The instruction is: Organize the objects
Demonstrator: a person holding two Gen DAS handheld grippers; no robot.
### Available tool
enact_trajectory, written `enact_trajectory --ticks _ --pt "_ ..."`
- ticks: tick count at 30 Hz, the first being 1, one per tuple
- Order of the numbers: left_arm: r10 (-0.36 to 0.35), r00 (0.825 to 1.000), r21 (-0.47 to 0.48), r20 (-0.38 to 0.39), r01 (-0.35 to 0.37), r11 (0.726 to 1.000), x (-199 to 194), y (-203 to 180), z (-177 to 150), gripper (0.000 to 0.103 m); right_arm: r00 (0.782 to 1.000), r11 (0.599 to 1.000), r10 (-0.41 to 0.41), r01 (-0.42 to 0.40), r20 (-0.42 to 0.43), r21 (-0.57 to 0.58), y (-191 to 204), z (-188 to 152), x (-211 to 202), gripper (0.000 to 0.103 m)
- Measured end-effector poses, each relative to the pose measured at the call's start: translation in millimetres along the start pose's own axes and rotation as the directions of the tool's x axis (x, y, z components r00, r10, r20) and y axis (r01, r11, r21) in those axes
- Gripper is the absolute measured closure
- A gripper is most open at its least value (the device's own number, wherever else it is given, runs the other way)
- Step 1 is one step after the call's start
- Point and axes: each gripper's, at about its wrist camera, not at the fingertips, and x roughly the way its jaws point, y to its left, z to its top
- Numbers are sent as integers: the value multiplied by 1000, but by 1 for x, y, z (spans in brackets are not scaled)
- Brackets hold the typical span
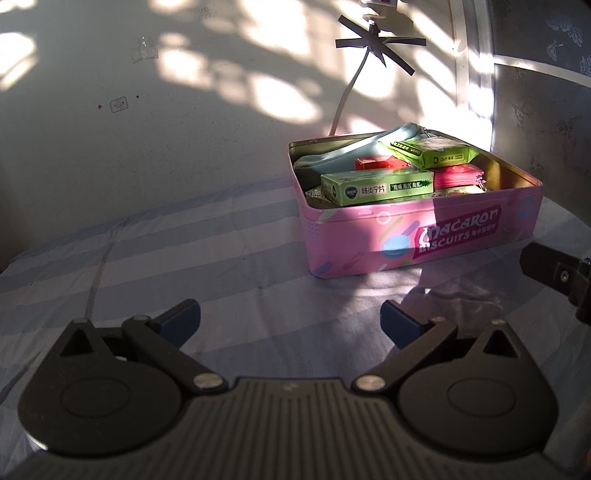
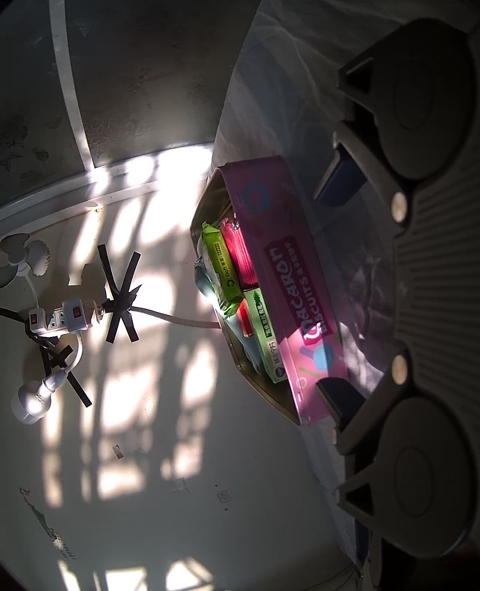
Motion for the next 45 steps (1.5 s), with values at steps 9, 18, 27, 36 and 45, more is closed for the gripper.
enact_trajectory --ticks 9,18,27,36,45 --pt "14 999 22 -36 -13 1000 5 -6 -4 0 1000 1000 0 0 -15 3 -1 -2 3 1" --pt "-20 995 2 -101 20 1000 12 -4 -8 0 1000 1000 3 -3 -30 4 0 -5 4 0" --pt "-29 990 2 -136 30 1000 17 -4 -9 0 999 1000 3 -3 -37 7 -1 -6 6 0" --pt "-38 985 2 -171 39 999 23 -6 -11 0 999 1000 8 -7 -51 12 -4 -7 9 0" --pt "-48 979 -2 -196 48 999 24 -7 -12 0 998 1000 10 -9 -61 17 -5 -8 10 0"
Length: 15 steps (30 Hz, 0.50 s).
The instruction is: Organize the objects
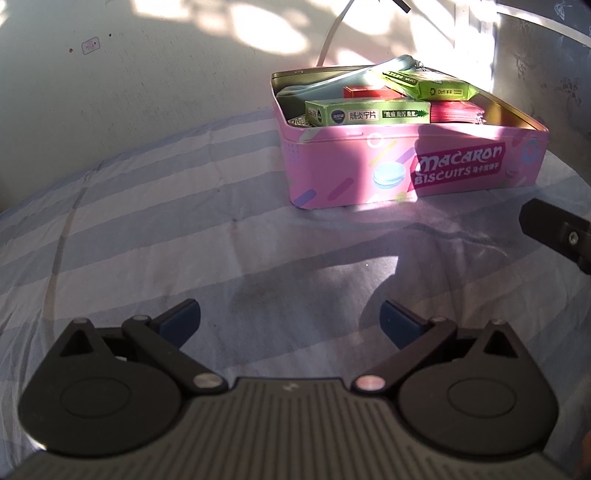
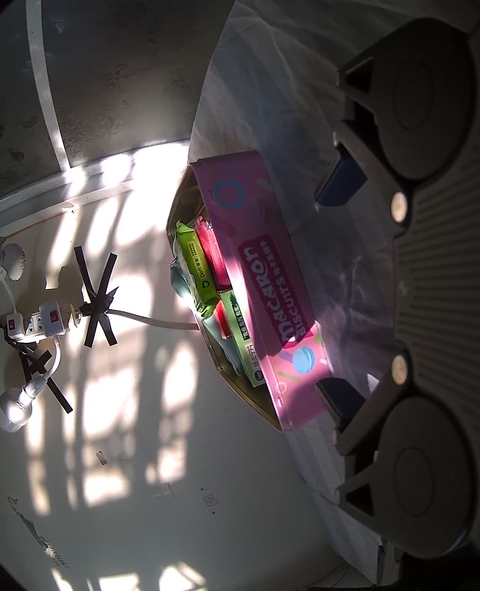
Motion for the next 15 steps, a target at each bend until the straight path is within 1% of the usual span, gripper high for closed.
enact_trajectory --ticks 15 --pt "-1 1000 0 -3 1 1000 0 -1 -1 0 1000 1000 0 0 -1 -1 0 0 0 0"
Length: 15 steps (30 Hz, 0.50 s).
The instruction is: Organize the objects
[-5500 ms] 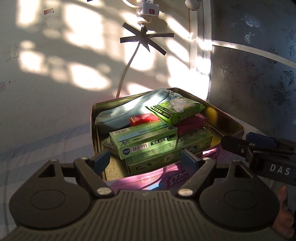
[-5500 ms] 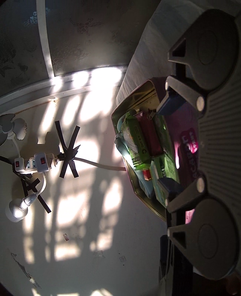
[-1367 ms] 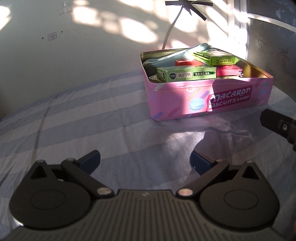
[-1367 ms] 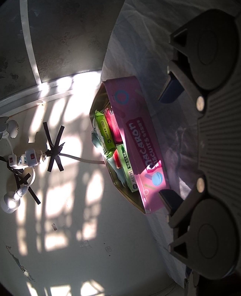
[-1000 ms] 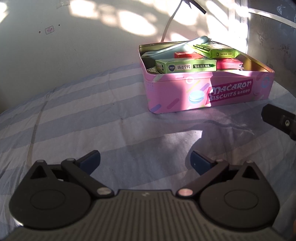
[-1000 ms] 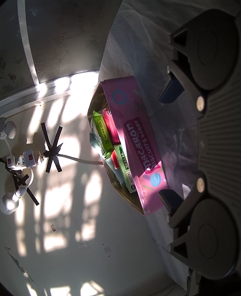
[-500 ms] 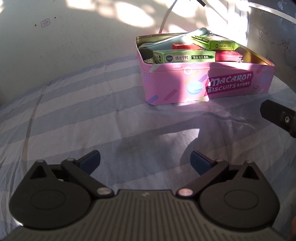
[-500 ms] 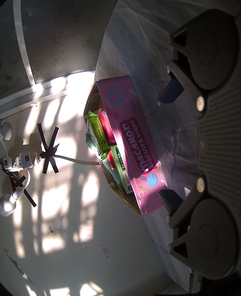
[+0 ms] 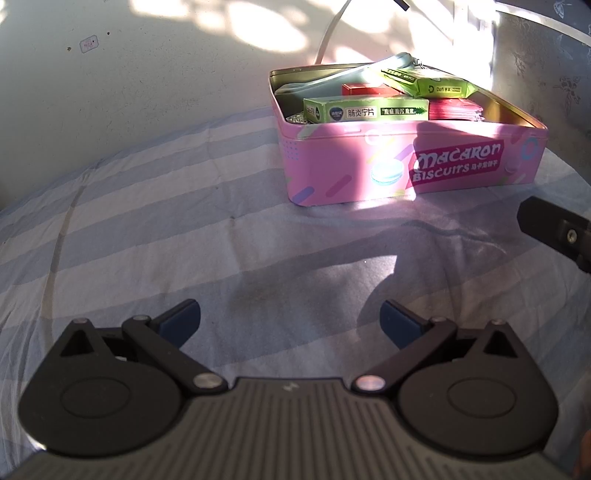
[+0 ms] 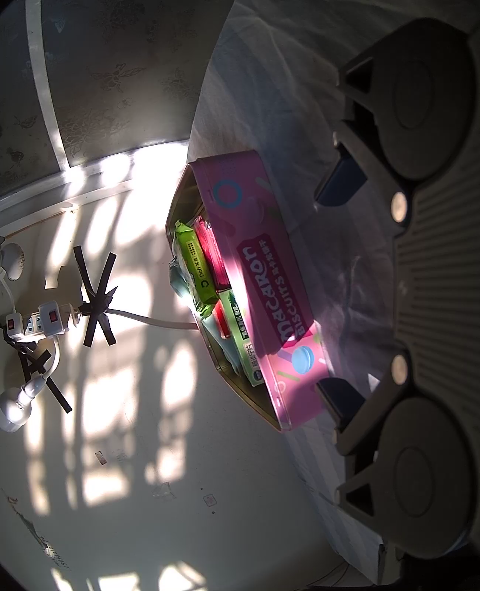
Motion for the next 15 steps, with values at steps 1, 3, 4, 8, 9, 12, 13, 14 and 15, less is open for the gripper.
enact_trajectory --ticks 1,3,4,8,9,12,13,14,15 --pt "0 1000 0 -1 0 1000 0 0 0 0 1000 1000 0 0 0 1 0 0 0 0" --pt "-3 1000 0 -3 3 1000 1 -1 -1 0 1000 1000 0 0 0 1 0 0 0 0" --pt "-4 1000 0 -4 4 1000 1 -1 -1 0 1000 1000 0 0 0 1 0 0 0 0" --pt "-13 1000 -3 -12 13 1000 3 1 -1 0 1000 1000 0 0 0 1 0 0 0 0" --pt "-15 1000 -3 -13 15 1000 3 1 -1 0 1000 1000 0 0 0 1 0 0 0 0" --pt "-29 1000 2 -10 29 1000 2 1 -1 0 1000 1000 0 0 0 1 0 0 0 0" --pt "-31 999 3 -7 31 1000 1 1 -1 0 1000 1000 0 0 0 1 0 0 1 0" --pt "-38 999 5 -3 38 999 1 1 -1 0 1000 1000 0 0 0 1 0 0 1 0" --pt "-46 999 9 2 46 999 0 1 -1 0 1000 1000 0 0 0 1 0 0 0 0"
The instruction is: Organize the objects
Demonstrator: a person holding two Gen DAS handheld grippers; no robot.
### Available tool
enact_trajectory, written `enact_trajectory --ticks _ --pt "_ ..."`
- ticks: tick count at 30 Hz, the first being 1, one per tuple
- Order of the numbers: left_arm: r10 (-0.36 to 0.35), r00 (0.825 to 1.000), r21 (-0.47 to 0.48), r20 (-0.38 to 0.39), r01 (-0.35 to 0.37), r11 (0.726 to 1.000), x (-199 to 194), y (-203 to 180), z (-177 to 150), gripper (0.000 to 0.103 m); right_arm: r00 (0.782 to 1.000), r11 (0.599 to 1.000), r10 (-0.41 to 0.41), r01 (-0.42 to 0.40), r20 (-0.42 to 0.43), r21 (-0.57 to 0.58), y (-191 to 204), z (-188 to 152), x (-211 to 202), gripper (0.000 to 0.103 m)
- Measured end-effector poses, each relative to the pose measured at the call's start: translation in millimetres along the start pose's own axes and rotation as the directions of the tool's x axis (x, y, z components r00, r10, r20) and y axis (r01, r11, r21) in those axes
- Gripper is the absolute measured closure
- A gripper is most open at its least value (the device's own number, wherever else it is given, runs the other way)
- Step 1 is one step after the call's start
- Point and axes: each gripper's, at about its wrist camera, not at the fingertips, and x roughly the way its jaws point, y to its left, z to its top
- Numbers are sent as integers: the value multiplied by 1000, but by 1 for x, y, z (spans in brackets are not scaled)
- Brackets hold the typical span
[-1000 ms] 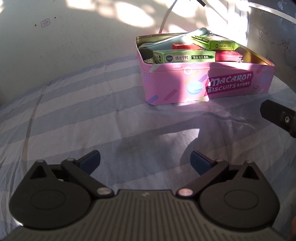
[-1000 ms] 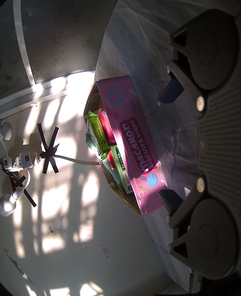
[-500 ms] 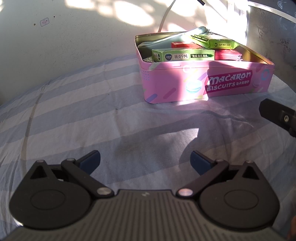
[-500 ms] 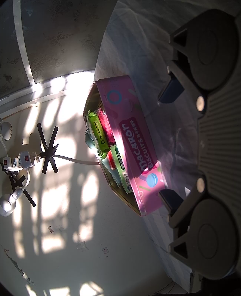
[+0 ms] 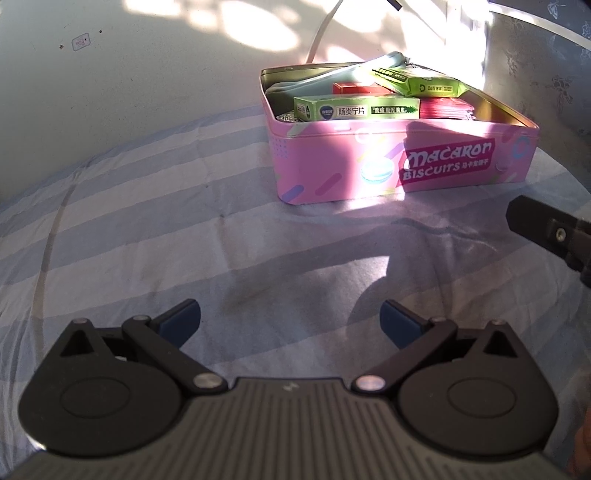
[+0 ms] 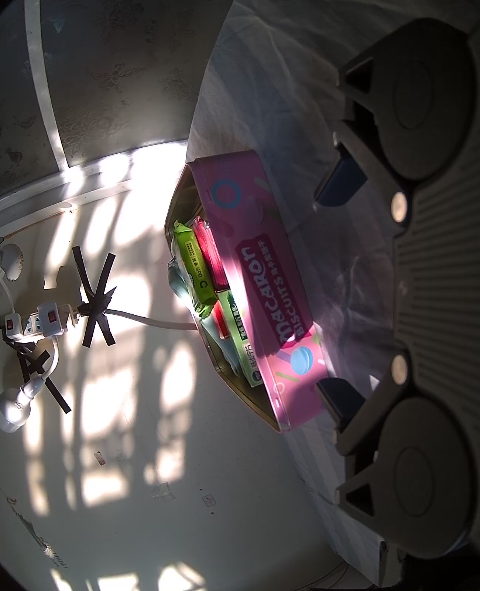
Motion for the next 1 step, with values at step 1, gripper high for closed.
enact_trajectory --ticks 1 --pt "-5 1000 4 4 5 1000 -1 -1 0 0 1000 1000 0 0 0 0 0 0 0 0"
